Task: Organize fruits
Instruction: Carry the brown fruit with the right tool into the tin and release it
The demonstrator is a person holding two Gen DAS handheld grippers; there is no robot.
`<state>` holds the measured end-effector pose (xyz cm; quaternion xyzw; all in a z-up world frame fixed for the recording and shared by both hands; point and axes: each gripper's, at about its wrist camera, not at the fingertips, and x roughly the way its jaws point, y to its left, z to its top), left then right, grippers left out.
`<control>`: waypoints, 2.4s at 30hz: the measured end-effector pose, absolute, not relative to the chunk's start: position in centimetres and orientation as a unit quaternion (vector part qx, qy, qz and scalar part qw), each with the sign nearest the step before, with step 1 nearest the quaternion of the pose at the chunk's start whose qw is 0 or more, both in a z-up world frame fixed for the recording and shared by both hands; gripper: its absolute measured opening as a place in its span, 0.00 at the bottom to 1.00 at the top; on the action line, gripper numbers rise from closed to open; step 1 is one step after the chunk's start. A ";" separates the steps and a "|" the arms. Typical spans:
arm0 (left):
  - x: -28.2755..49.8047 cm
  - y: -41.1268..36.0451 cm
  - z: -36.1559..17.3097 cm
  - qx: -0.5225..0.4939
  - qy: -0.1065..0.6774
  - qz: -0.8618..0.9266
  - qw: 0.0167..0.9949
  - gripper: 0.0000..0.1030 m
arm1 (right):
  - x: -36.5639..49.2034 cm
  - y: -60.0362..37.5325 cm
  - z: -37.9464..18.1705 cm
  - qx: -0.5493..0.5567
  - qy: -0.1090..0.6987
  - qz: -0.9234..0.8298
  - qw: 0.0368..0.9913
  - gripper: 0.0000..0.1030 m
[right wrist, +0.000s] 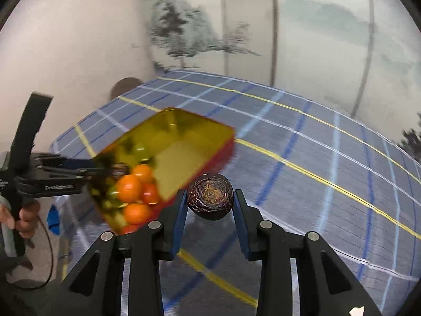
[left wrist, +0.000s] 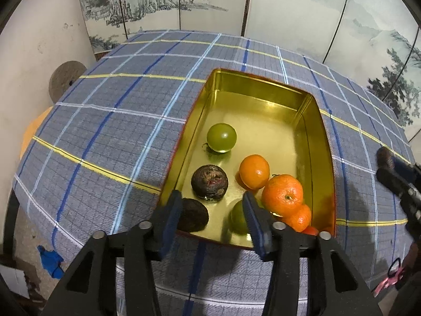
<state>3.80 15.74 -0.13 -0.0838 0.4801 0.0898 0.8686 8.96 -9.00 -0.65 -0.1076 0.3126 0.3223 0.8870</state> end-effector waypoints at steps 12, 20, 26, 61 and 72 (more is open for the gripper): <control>1.7 17.9 0.7 -0.080 0.463 0.108 0.876 0.55 | 5.9 -2.1 -2.5 -0.144 0.330 0.384 0.850 0.31; 0.7 19.1 0.3 -0.084 0.467 0.123 0.872 0.56 | 5.8 -0.3 -4.0 -0.157 0.348 0.385 0.840 0.31; 0.2 19.5 0.1 -0.084 0.468 0.129 0.870 0.56 | 6.0 0.8 -4.6 -0.166 0.347 0.375 0.843 0.31; -1.9 18.4 0.4 -0.076 0.468 0.145 0.869 0.57 | 5.6 1.9 -4.9 -0.139 0.357 0.321 0.866 0.49; -2.2 16.9 1.2 -0.055 0.461 0.156 0.872 0.57 | 4.2 0.0 -3.6 -0.132 0.367 0.293 0.873 0.86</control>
